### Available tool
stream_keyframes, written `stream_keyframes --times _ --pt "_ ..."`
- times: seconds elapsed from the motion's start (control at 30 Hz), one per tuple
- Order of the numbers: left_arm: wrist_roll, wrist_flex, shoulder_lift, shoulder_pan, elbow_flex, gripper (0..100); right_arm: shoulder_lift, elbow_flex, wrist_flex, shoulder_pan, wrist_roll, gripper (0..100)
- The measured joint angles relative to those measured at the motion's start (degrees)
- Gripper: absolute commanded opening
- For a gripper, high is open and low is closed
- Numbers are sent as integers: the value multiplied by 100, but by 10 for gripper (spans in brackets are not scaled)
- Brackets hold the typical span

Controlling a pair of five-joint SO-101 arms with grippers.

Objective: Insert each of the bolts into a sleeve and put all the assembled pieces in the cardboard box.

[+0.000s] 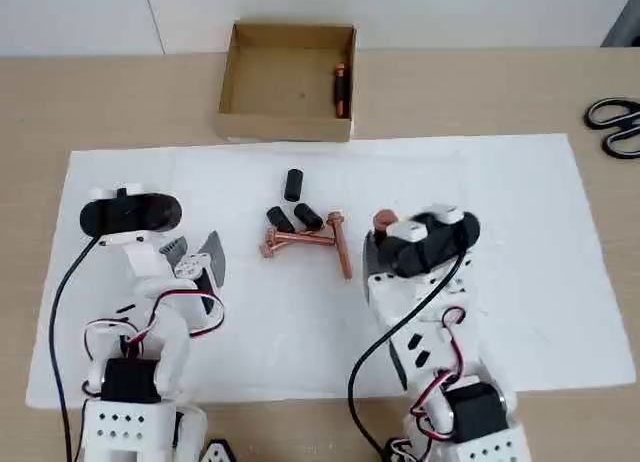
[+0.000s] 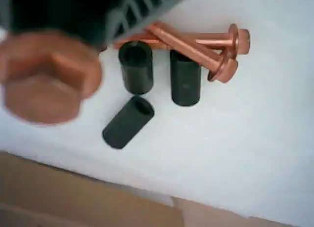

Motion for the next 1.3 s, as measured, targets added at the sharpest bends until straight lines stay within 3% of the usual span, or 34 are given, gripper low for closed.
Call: stream_keyframes --times 0.6,1.0,1.3 --pt "9 -88 0 0 123 142 7297 -5073 -1987 35 0 4" --pt "9 -88 0 0 123 141 11376 -8914 -2145 457 0 6" --pt "9 -9 0 0 193 141 13363 -11279 -2145 440 18 8"
